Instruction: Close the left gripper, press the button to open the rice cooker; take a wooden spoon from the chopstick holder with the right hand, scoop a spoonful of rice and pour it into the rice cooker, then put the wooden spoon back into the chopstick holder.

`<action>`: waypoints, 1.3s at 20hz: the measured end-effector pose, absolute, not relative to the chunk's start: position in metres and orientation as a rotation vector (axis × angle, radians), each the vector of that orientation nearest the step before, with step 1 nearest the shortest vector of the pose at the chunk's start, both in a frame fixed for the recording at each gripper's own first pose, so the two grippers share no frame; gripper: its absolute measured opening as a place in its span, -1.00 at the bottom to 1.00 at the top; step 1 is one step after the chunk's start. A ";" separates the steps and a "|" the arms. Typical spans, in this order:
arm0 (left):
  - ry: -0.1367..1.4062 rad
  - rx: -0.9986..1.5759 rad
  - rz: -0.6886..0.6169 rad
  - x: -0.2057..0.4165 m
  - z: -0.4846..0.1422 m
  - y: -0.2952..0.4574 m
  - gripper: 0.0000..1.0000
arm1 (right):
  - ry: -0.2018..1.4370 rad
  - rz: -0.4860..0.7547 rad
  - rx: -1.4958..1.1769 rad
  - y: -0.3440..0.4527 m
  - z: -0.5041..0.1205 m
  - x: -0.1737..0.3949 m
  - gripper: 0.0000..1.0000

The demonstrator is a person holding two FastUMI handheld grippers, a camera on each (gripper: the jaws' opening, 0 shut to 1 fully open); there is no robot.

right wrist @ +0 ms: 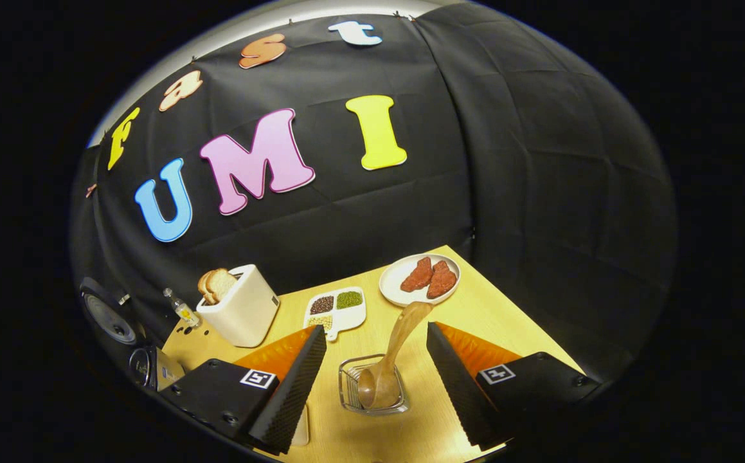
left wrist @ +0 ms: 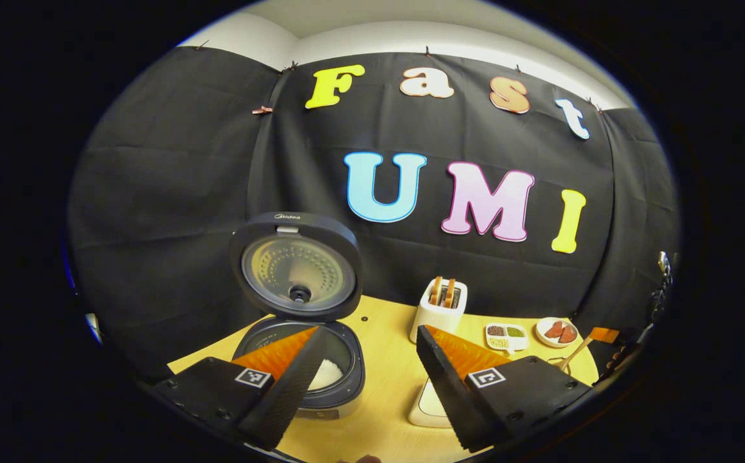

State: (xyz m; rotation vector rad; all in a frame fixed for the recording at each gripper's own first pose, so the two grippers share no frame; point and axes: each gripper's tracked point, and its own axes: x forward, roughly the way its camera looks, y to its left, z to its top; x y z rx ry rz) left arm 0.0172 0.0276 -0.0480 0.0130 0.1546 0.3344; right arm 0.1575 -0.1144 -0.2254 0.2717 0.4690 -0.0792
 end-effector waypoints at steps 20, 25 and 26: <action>0.371 -0.038 0.375 0.006 -0.138 -0.021 0.92 | 0.732 -0.132 0.518 -0.115 -0.332 0.216 -0.61; 0.362 -0.036 0.362 0.003 -0.140 -0.026 0.91 | 0.596 -0.078 0.529 -0.115 -0.286 0.220 -0.66; 0.364 -0.039 0.364 0.001 -0.140 -0.025 0.91 | 0.557 -0.074 0.516 -0.116 -0.269 0.218 -0.67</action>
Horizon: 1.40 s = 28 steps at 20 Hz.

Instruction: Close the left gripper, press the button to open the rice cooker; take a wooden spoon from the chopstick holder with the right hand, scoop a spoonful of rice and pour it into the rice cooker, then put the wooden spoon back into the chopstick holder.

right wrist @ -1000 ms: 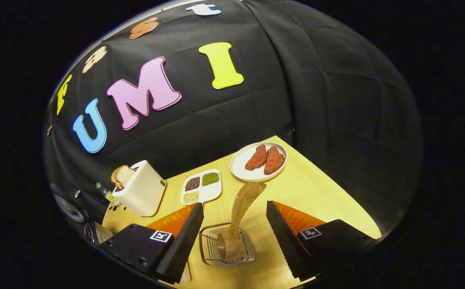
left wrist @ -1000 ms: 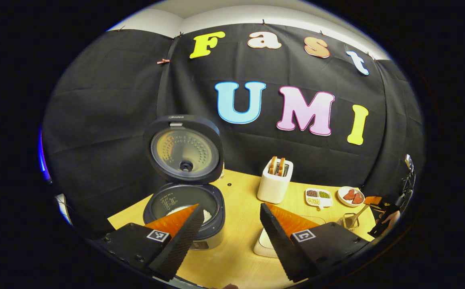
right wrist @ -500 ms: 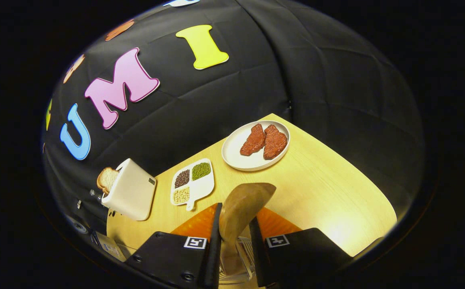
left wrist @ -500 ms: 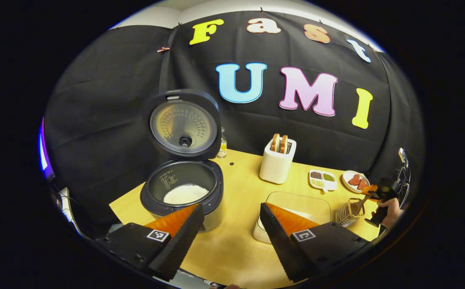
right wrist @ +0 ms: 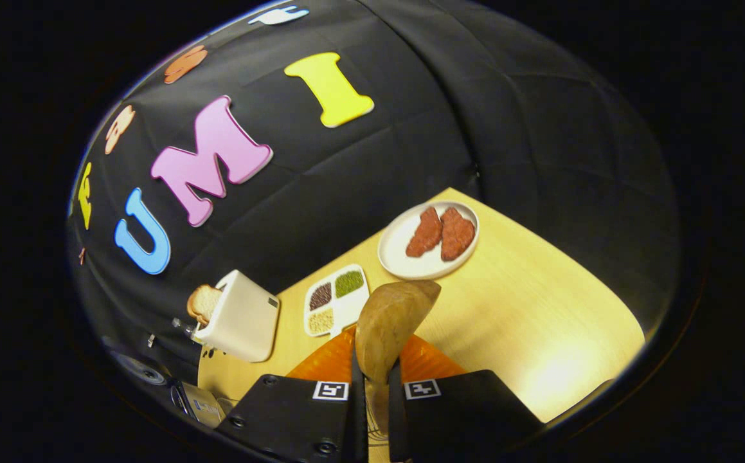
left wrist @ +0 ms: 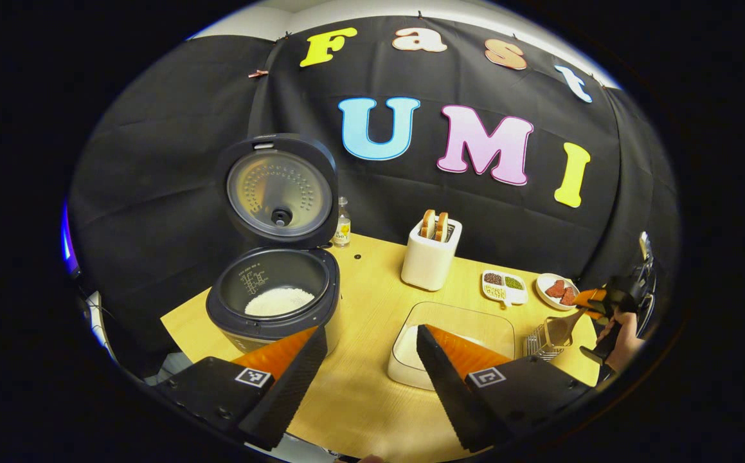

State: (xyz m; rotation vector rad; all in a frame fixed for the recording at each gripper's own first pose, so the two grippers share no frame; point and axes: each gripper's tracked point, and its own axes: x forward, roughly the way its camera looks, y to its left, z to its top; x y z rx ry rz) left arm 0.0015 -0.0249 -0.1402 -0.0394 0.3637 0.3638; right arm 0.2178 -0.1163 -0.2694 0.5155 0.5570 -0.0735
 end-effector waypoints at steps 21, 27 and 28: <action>0.364 -0.125 0.324 -0.018 -0.149 0.039 0.91 | 0.465 0.154 0.614 0.014 -0.158 0.174 -0.67; 0.373 -0.130 0.315 -0.020 -0.154 0.068 0.91 | 0.507 0.189 0.534 0.072 -0.187 0.161 -0.67; 0.379 -0.131 0.311 -0.020 -0.157 0.071 0.91 | 0.506 0.187 0.501 0.080 -0.195 0.159 -0.67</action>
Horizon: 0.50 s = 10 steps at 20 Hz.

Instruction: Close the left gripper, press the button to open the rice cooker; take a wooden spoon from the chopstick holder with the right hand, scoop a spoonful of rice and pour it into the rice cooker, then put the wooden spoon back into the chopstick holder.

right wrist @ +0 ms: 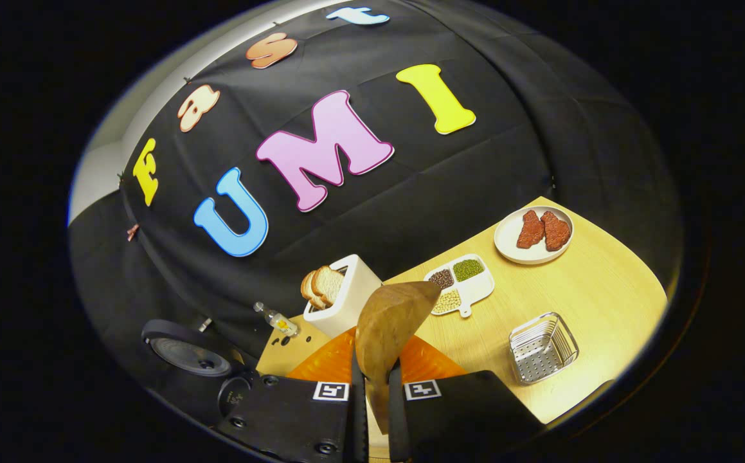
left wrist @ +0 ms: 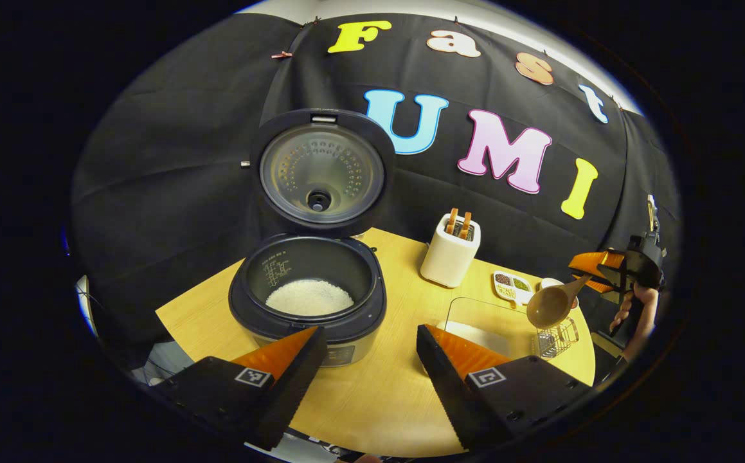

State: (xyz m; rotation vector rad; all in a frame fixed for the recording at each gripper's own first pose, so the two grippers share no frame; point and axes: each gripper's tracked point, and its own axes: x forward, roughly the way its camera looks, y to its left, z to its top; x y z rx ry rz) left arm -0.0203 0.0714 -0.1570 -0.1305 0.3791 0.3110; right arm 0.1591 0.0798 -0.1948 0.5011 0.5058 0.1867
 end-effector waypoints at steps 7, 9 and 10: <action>0.420 -0.137 0.266 -0.024 -0.190 0.102 0.92 | 0.558 0.168 0.251 0.112 -0.264 0.146 -0.67; 0.438 -0.143 0.248 -0.026 -0.204 0.107 0.92 | 0.558 0.160 0.182 0.118 -0.275 0.146 -0.67; 0.446 -0.127 0.242 -0.028 -0.207 0.109 0.92 | 0.560 0.163 0.140 0.119 -0.280 0.143 -0.66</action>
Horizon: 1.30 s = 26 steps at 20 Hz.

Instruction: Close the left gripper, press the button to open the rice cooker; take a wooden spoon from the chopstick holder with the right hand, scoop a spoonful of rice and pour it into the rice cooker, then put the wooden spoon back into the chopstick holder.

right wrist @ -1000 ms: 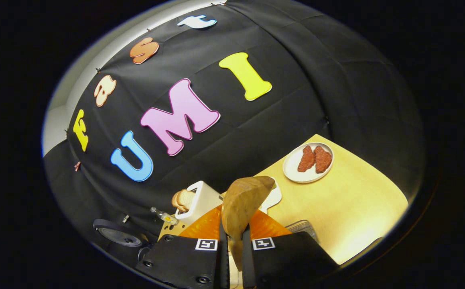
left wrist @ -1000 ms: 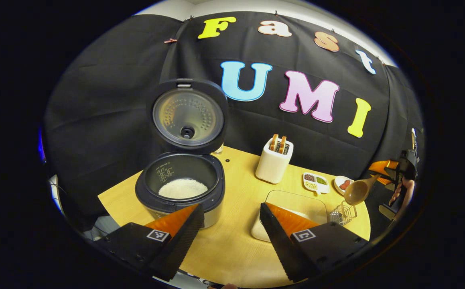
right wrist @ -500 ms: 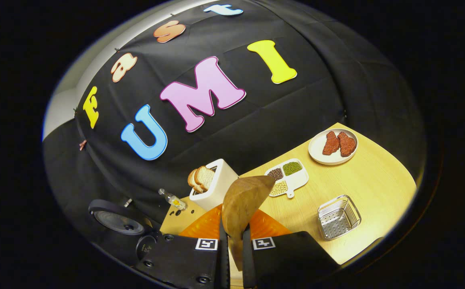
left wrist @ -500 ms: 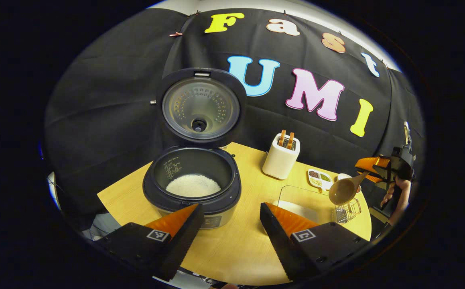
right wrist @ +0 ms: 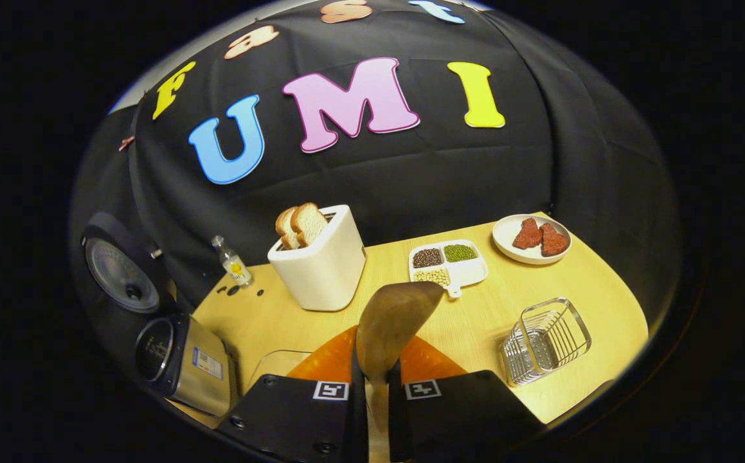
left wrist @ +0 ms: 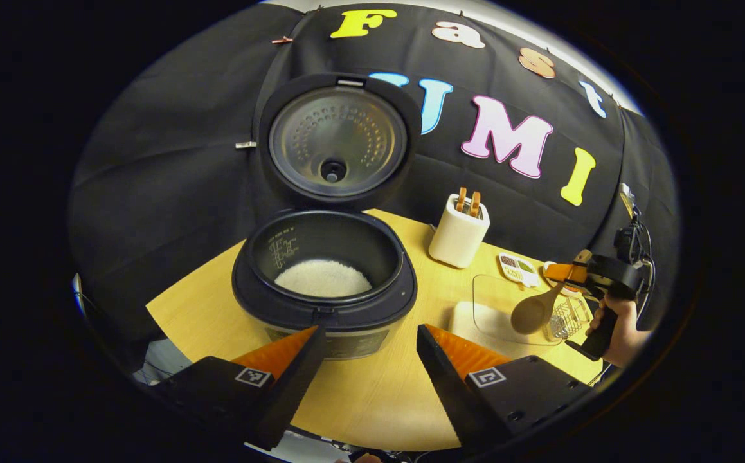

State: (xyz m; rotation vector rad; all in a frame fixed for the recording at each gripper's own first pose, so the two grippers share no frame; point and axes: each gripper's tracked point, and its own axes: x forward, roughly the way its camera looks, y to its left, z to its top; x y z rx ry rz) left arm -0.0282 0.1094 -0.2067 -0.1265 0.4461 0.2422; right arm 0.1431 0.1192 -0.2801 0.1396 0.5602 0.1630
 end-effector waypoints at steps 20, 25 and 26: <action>0.424 -0.080 0.206 -0.050 -0.193 0.148 0.92 | 0.806 0.169 0.372 0.193 -0.311 0.083 -0.66; 0.413 -0.091 0.217 -0.052 -0.190 0.147 0.92 | 0.845 0.110 0.510 0.173 -0.303 0.080 -0.66; 0.411 -0.090 0.217 -0.052 -0.189 0.148 0.92 | 0.850 0.099 0.540 0.170 -0.301 0.081 -0.66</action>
